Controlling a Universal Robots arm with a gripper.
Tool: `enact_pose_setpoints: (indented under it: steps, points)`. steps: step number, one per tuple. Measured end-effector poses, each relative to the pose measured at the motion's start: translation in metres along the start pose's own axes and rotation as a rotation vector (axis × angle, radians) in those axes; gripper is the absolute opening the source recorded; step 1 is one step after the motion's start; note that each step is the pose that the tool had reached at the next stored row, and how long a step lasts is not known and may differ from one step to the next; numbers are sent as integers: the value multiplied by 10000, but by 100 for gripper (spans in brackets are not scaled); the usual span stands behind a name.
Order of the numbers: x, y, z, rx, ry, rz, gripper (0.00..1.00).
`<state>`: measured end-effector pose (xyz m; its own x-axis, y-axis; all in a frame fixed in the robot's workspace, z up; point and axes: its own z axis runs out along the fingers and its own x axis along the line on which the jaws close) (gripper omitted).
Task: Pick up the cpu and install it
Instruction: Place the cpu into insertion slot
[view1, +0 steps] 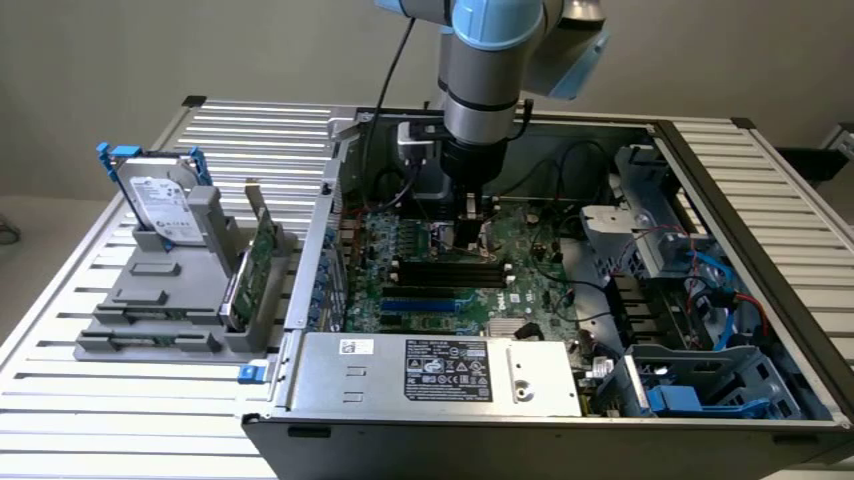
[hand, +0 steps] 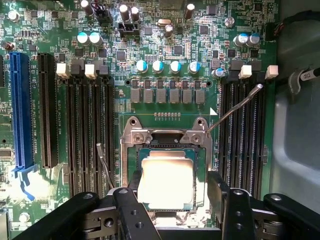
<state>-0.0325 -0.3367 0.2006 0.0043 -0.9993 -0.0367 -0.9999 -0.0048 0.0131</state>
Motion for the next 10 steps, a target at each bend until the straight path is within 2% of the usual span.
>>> enact_pose_setpoints:
  steps: [4,10]
  points:
    - [0,0,2,1,-27,0,63]
    - [1,0,11,-1,-32,-1,63]
